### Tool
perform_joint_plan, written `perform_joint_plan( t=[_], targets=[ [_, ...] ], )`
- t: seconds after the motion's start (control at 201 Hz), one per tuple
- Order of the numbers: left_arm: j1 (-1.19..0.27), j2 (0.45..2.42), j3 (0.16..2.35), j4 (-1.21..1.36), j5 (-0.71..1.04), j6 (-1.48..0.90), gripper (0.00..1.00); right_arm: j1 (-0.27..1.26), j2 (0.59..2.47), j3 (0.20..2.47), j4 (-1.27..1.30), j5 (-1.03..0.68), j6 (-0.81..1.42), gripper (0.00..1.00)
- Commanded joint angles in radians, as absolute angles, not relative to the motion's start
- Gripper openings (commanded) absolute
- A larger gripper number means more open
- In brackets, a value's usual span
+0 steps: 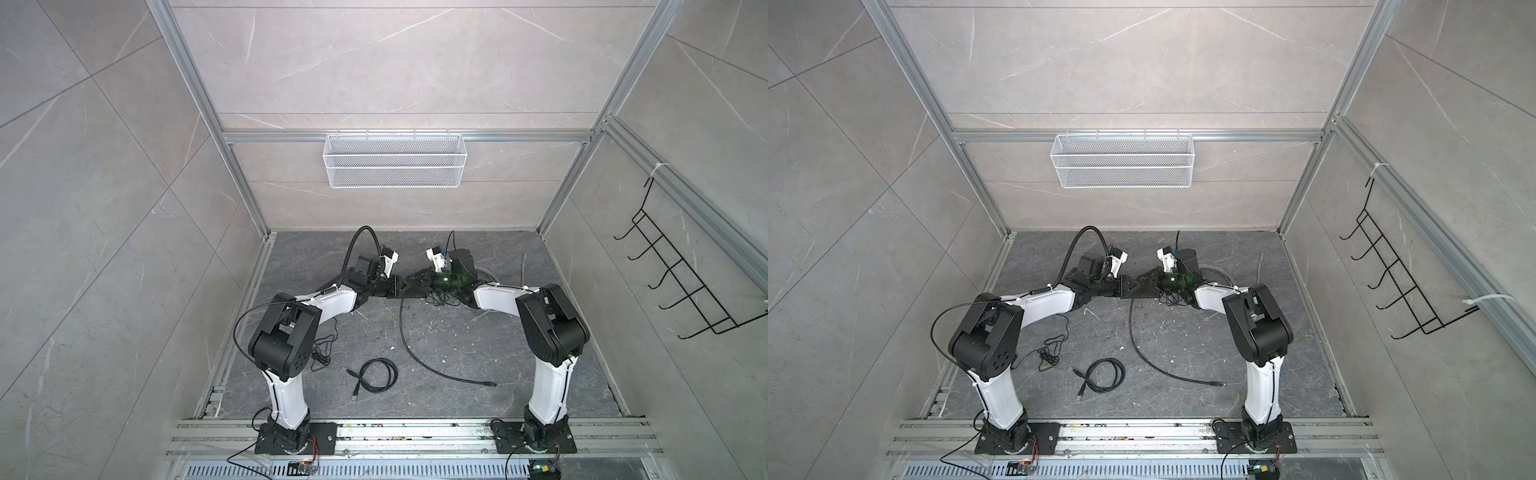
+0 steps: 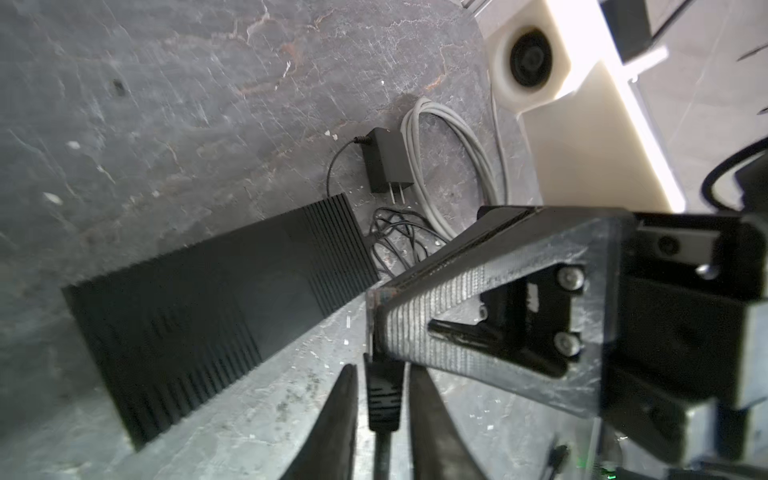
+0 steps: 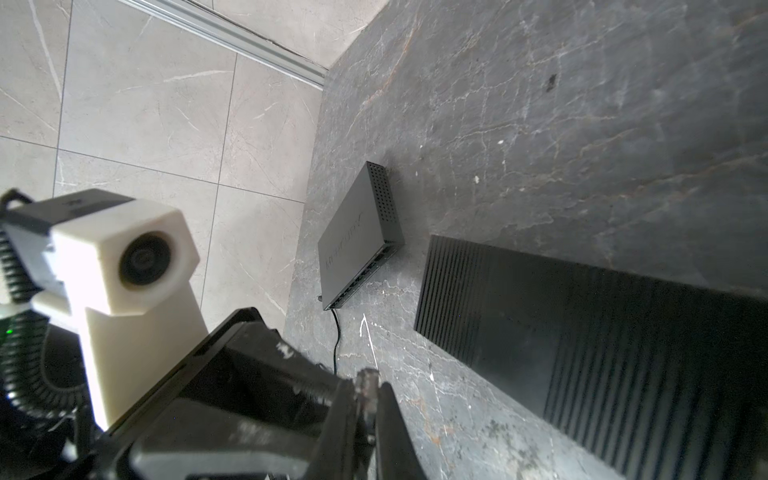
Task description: Insert the plug into the switch port
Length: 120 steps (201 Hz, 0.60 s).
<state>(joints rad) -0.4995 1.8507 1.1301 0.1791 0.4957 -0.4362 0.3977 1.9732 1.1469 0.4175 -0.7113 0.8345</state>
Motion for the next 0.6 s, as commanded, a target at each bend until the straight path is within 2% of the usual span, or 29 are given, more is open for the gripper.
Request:
perform_joint_plan(
  t=[0.0,0.119,0.328,0.592],
  targets=[
    [-0.497,1.834,1.14,0.19,0.451,-0.422,0.39,0.392,1.994,1.196,0.377,-0.709,0.809,0.07],
    [-0.5,1.806,1.1,0.198,0.391,-0.41,0.42,0.392,2.0,1.233,0.298,-0.697,0.776,0.07],
    [-0.579,1.796,1.097,0.17,0.221,-0.295,0.42,0.392,2.005,1.254,0.233,-0.678,0.77,0.06],
    [-0.604,1.802,1.108,0.203,0.142,-0.261,0.31,0.391,1.997,1.266,0.178,-0.664,0.758,0.06]
  ],
)
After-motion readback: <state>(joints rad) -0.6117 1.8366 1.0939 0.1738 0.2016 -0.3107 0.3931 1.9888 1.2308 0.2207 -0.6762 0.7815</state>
